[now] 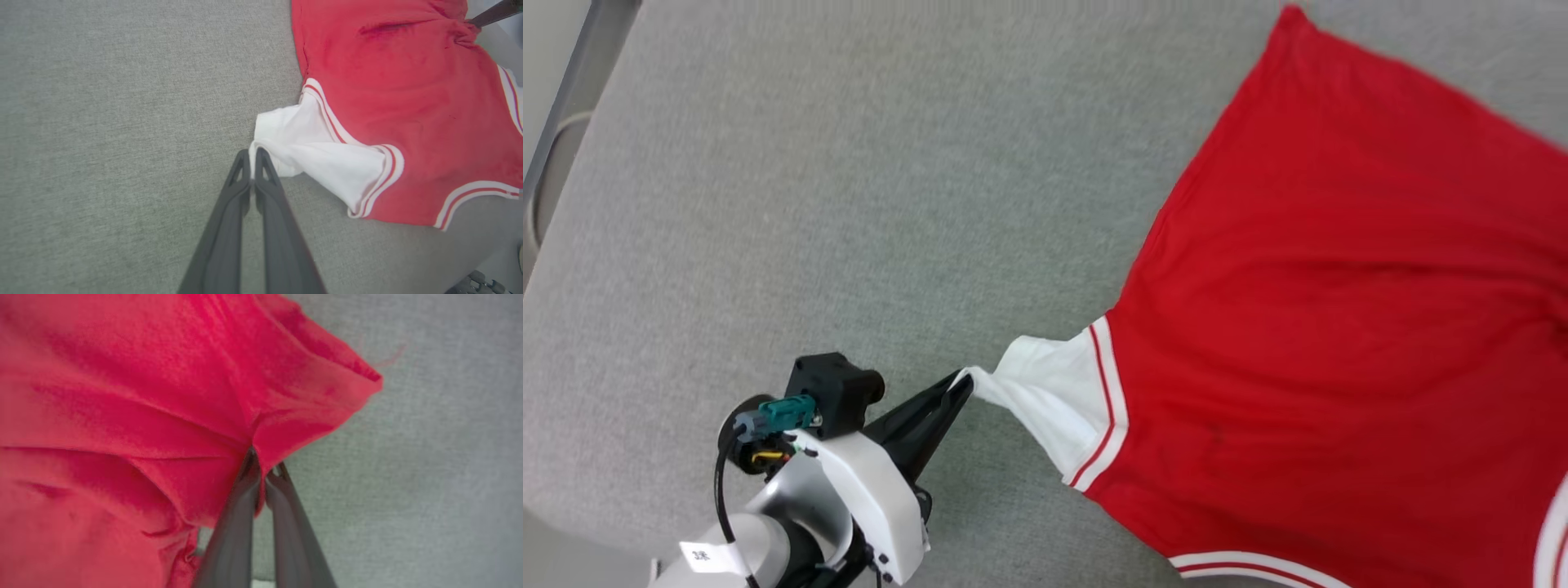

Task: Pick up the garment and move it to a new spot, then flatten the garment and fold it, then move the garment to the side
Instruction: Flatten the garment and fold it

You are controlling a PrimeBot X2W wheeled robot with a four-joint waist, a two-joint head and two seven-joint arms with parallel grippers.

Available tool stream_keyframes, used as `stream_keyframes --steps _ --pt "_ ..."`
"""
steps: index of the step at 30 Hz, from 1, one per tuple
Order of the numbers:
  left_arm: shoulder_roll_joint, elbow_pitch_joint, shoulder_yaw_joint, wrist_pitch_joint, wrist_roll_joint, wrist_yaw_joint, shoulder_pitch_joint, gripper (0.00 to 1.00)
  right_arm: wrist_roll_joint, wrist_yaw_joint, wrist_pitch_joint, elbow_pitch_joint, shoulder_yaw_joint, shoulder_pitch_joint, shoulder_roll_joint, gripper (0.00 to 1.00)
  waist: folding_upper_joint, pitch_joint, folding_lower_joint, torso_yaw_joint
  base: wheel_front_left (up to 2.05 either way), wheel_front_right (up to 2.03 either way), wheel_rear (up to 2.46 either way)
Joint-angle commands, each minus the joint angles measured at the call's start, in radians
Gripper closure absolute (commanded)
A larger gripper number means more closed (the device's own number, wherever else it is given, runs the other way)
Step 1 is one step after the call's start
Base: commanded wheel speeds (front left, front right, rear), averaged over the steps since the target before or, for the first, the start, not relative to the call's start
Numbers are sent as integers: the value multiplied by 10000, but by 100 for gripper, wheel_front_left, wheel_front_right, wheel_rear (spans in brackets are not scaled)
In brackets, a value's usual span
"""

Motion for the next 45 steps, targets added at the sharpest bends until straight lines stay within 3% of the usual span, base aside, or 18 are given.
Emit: stream_keyframes --steps 1,13,23,33,34,35,45 --pt "-12 119 4 -102 -130 77 224 100 164 -8 -210 -56 190 798 58 100 0 -902 1 -665 0 0 0" --pt "-511 904 112 -920 -548 500 1292 100 1699 -8 -1572 -1102 -136 4535 473 100 0 -2521 1 -1676 0 0 0" --pt "-1063 1510 452 -1838 -941 911 1960 100 2051 -8 -2352 -1988 -315 6963 1219 100 0 -3305 1 -2027 0 0 0" --pt "-1172 1795 525 -2174 -1086 909 2192 100 2183 -8 -2713 -1836 -258 7575 1503 100 0 -3448 1 -2277 0 0 0" --pt "-1157 1797 524 -2176 -1077 898 2164 100 2175 -8 -2799 -1847 -231 7506 1441 63 0 -3436 1 -2293 0 0 0" --pt "-1145 1792 525 -2174 -1069 889 2129 100 2202 -8 -2835 -1880 -146 7451 1347 0 0 -3420 1 -2302 0 0 0" --pt "-1003 1552 530 -2223 -930 812 1825 100 2829 -8 -2684 -2854 498 6513 269 0 0 -2978 1 -2191 0 0 0"
